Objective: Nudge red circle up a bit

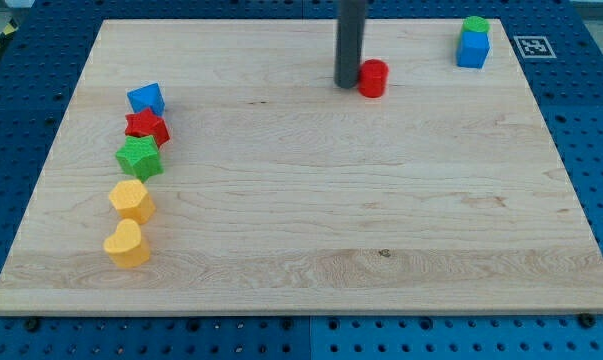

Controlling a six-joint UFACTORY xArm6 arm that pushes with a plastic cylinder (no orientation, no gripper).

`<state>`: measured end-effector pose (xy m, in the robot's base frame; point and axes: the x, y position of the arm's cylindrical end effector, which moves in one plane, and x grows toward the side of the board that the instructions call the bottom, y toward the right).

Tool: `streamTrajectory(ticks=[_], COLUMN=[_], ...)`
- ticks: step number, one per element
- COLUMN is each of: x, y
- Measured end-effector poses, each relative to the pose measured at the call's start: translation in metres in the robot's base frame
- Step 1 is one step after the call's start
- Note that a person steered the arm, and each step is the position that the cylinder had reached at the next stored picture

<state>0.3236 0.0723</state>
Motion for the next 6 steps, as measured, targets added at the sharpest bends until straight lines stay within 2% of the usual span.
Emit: streamTrajectory(ticks=[3, 5, 6], x=[0.012, 0.016, 0.019], y=[0.111, 0.134, 0.121])
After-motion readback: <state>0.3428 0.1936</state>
